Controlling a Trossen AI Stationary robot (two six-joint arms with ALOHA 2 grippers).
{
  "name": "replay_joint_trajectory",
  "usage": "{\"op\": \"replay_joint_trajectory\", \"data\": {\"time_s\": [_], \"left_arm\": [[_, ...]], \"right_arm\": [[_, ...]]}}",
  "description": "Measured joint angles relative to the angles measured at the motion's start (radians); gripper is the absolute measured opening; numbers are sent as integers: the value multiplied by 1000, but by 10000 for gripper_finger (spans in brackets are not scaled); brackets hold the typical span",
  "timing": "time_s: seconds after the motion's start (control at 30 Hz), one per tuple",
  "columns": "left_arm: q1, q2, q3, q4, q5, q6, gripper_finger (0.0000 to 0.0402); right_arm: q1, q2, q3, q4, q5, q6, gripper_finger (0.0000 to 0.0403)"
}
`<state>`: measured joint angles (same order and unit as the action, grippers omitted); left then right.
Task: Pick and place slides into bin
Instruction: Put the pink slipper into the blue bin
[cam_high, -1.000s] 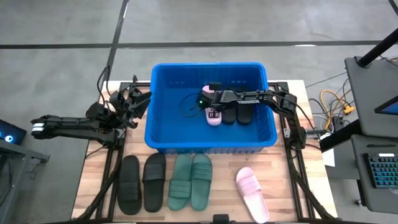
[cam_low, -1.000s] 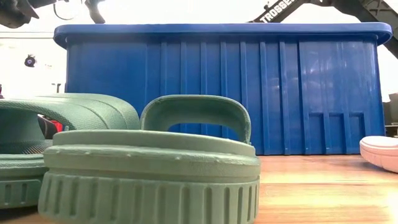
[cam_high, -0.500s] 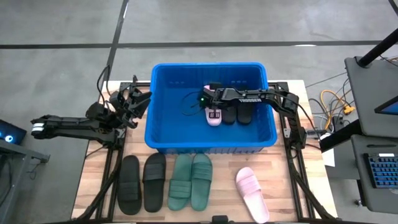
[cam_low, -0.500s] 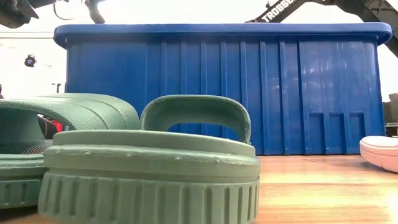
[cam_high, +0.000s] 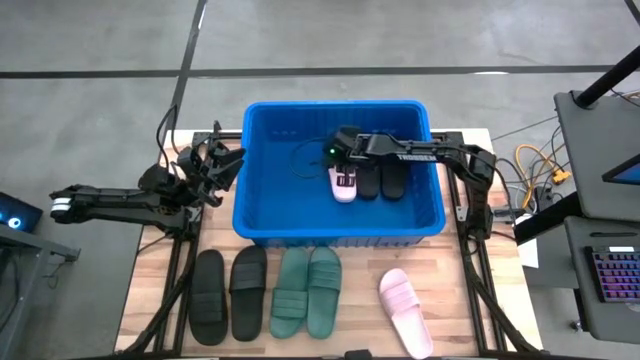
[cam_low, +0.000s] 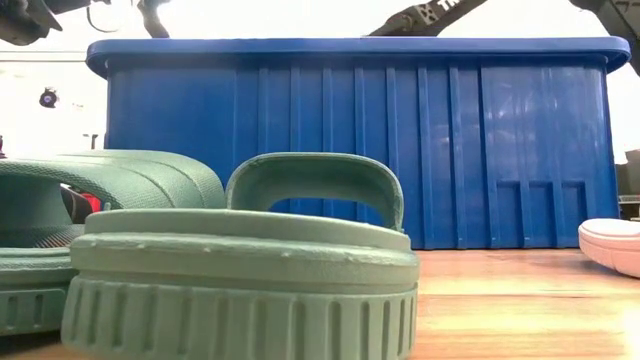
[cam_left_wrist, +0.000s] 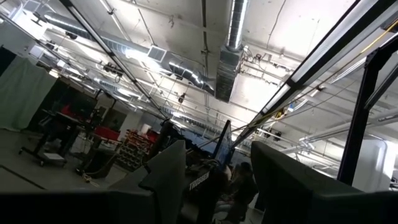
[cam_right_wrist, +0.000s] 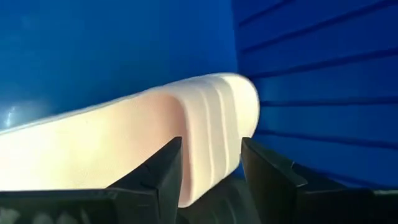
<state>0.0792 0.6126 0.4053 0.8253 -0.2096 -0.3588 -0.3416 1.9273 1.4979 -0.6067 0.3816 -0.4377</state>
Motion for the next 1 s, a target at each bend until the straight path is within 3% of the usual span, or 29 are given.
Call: {"op": "replay_joint_trajectory", "data": {"time_s": [0.17, 0.47, 0.6, 0.8, 1.0], "left_arm": [[0, 0, 0, -3, 1, 0, 169], [0, 15, 0, -5, 3, 0, 169], [0, 33, 0, -4, 15, 0, 169], [0, 79, 2, -2, 14, -2, 169], [0, 103, 2, 5, -7, -2, 169]], "right_arm": [[7, -74, 0, 32, -31, 77, 154], [29, -320, 1, 140, -120, 268, 142], [76, -426, 1, 110, -183, 337, 137], [192, -539, 2, 40, -191, 405, 134], [300, -632, 2, -83, -380, 607, 131]]}}
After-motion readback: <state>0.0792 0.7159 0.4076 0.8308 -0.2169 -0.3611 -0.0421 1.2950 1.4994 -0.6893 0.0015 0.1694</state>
